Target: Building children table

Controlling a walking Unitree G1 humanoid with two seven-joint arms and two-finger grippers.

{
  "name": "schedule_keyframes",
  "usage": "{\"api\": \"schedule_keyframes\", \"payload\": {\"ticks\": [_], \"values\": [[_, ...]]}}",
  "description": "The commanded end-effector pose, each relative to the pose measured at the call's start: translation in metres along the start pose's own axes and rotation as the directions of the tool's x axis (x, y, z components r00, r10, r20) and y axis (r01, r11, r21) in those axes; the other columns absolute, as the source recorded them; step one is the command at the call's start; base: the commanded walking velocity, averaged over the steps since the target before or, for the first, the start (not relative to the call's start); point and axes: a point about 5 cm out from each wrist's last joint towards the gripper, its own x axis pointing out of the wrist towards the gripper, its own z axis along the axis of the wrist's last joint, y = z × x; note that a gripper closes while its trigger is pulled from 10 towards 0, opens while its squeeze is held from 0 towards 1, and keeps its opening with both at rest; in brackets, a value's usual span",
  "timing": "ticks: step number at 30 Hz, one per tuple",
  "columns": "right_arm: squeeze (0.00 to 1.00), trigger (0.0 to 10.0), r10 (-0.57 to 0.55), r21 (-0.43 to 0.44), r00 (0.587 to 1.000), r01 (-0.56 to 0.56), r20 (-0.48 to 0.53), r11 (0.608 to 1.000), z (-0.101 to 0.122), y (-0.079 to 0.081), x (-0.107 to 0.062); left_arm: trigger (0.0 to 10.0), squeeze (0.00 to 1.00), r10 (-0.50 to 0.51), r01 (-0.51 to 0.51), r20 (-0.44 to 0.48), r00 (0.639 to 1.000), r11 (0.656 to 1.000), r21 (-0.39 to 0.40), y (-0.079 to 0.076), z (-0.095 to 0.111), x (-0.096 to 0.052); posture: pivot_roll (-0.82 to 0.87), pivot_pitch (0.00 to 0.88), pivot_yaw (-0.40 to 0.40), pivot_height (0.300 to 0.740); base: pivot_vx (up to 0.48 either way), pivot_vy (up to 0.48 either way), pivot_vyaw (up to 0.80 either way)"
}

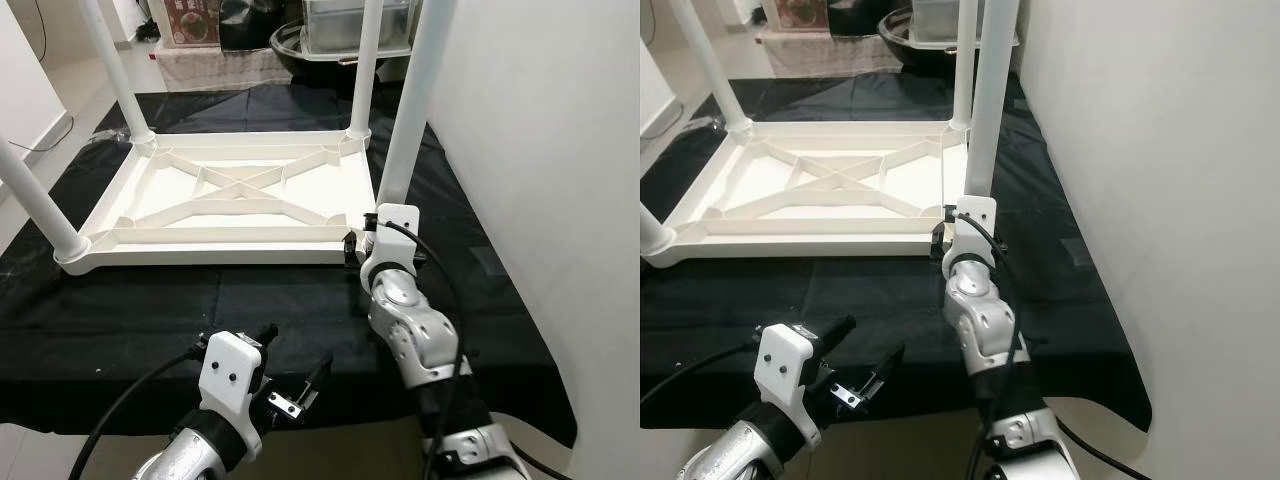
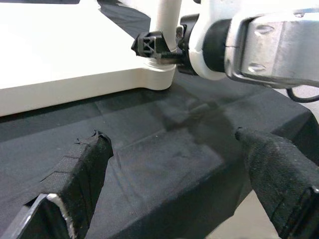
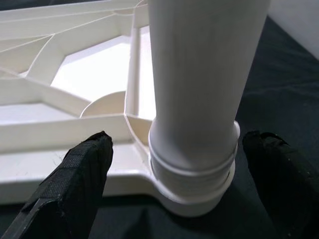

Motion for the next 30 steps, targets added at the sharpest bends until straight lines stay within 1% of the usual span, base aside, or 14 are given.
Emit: {"api": "schedule_keyframes", "payload": {"ticks": [1,2,5,10,12,13,14,15,17,20,22,25,27,30], "values": [[0.0,10.0,0.032,-0.014,0.999,-0.032,-0.017,0.999,-0.003,0.001,-0.004,10.0,0.0,0.002,-0.002,-0.018,1.0,1.0,0.011,0.003,-0.004,-0.001,0.06,0.084,0.014,0.74,0.0,0.0,0.0],[0.0,10.0,0.032,-0.014,0.999,-0.032,-0.017,0.999,-0.003,0.001,-0.004,10.0,0.0,0.002,-0.002,-0.018,1.0,1.0,0.011,0.003,-0.004,-0.001,0.06,0.084,0.014,0.74,0.0,0.0,0.0],[0.0,10.0,0.022,-0.065,0.999,-0.023,-0.024,0.998,-0.004,-0.014,-0.009,10.0,0.0,0.007,-0.007,-0.016,1.0,1.0,0.012,0.004,-0.004,-0.002,0.06,0.09,0.012,0.74,0.0,0.0,0.0],[0.0,10.0,0.024,-0.077,0.999,-0.026,-0.032,0.997,-0.005,-0.021,-0.011,10.0,0.0,0.01,-0.01,-0.013,1.0,1.0,0.011,0.004,-0.004,-0.001,0.05,0.093,0.015,0.74,0.0,0.0,0.0],[0.0,10.0,0.086,-0.151,0.996,-0.09,-0.033,0.984,-0.011,-0.032,-0.016,10.0,0.0,0.01,-0.01,-0.009,1.0,1.0,0.009,0.003,-0.003,0.0,0.05,0.096,0.013,0.74,0.0,0.0,0.0],[0.0,10.0,0.086,-0.185,0.995,-0.093,-0.044,0.978,-0.016,-0.041,-0.018,10.0,0.0,0.011,-0.01,-0.009,1.0,1.0,0.009,0.003,-0.003,-0.001,0.05,0.096,0.013,0.74,0.0,0.0,0.0],[0.0,10.0,0.083,-0.206,0.995,-0.093,-0.054,0.974,-0.019,-0.047,-0.019,10.0,0.0,0.011,-0.011,-0.009,1.0,1.0,0.01,0.004,-0.003,-0.001,0.05,0.096,0.013,0.74,0.0,0.0,0.0],[0.0,10.0,0.083,-0.206,0.995,-0.093,-0.054,0.974,-0.019,-0.047,-0.019,10.0,0.0,0.011,-0.011,-0.009,1.0,1.0,0.01,0.004,-0.003,-0.001,0.05,0.096,0.013,0.74,0.0,0.0,0.0],[0.0,10.0,0.072,-0.266,0.996,-0.083,-0.054,0.96,-0.023,-0.062,-0.018,10.0,0.0,0.015,-0.015,-0.009,1.0,1.0,0.011,0.005,-0.003,-0.002,0.05,0.103,0.012,0.74,0.0,0.0,0.0],[0.0,10.0,0.083,-0.293,0.995,-0.097,-0.06,0.951,-0.024,-0.068,-0.018,10.0,0.0,0.017,-0.017,-0.009,1.0,1.0,0.011,0.005,-0.003,-0.003,0.05,0.105,0.013,0.74,0.0,0.0,0.0],[0.0,10.0,0.067,-0.33,0.995,-0.086,-0.07,0.94,-0.025,-0.077,-0.016,10.0,0.0,0.019,-0.019,-0.009,1.0,1.0,0.009,0.005,-0.003,-0.002,0.05,0.11,0.012,0.74,0.0,0.0,0.0],[0.0,10.0,0.047,-0.359,0.997,-0.066,-0.061,0.931,-0.024,-0.08,-0.013,10.0,0.0,0.019,-0.019,-0.009,1.0,1.0,0.009,0.005,-0.003,-0.002,0.05,0.11,0.012,0.74,0.0,0.0,0.0],[0.0,10.0,0.004,-0.394,1.0,-0.008,-0.011,0.919,-0.017,-0.085,-0.004,10.0,0.0,0.019,-0.019,-0.01,1.0,1.0,0.009,0.004,-0.004,-0.002,0.05,0.115,0.012,0.74,0.0,0.0,0.0],[0.0,10.0,-0.005,-0.412,1.0,0.012,0.019,0.911,-0.014,-0.085,0.002,10.0,0.0,0.019,-0.019,-0.01,1.0,1.0,0.007,0.003,-0.004,-0.002,0.06,0.118,0.012,0.74,0.0,0.0,0.0]]}}
